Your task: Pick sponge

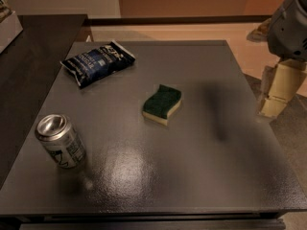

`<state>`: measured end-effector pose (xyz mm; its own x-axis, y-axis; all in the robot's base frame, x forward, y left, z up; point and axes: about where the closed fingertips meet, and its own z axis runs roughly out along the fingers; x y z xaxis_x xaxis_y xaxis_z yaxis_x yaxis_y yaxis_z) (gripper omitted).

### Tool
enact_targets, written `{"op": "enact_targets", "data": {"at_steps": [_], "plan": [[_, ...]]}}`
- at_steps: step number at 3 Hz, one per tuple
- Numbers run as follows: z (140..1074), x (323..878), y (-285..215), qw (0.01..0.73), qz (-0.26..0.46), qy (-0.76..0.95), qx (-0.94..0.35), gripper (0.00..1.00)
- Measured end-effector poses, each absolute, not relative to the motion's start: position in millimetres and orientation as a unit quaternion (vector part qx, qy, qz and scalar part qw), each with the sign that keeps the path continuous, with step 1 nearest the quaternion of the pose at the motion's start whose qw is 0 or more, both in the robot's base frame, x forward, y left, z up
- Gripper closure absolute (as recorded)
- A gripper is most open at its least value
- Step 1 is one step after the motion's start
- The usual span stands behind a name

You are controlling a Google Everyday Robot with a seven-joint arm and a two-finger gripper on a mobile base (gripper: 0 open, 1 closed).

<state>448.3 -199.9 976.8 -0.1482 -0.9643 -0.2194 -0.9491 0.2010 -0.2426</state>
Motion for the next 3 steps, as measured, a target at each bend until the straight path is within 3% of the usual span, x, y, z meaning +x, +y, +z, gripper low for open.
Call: {"op": "enact_targets", "data": {"at_steps": [3], "plan": [[961, 507, -93, 0.170, -0.035, 0.594, -0.786, 0.00]]}}
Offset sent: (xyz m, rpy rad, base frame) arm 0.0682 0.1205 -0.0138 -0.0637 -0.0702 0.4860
